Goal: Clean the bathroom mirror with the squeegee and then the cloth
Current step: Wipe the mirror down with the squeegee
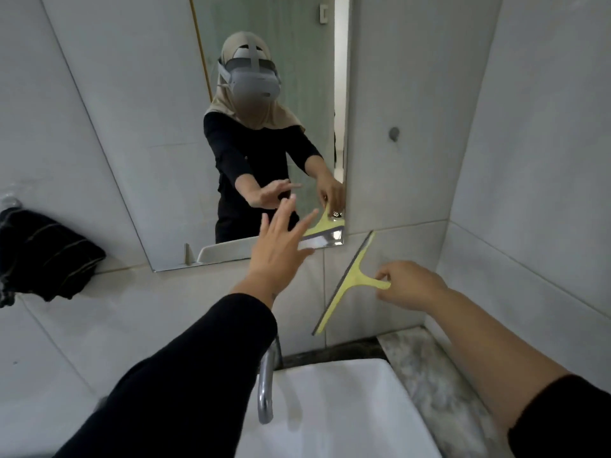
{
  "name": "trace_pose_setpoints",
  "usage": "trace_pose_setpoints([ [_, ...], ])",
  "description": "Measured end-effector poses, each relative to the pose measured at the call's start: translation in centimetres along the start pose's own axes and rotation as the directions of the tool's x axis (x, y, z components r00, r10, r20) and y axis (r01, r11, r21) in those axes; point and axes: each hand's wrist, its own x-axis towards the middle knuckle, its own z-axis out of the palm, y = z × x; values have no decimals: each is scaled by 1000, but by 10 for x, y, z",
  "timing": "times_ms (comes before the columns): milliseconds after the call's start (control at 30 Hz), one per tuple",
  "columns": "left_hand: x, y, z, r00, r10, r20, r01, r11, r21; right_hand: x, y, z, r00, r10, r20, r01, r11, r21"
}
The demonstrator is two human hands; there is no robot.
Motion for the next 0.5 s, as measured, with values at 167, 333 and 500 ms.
trace_pose_setpoints([
  [167,-9,53,19,924,363,121,-356,932,-72,-16,0,-58,992,-122,25,124,974,-189],
  [333,-1,71,21,834,551,-14,-551,834,-11,-29,3,-104,989,-133,-66,106,945,-310],
  [500,16,82,22,804,577,-142,-571,817,83,-23,8,-130,969,-142,-202,46,908,-415],
])
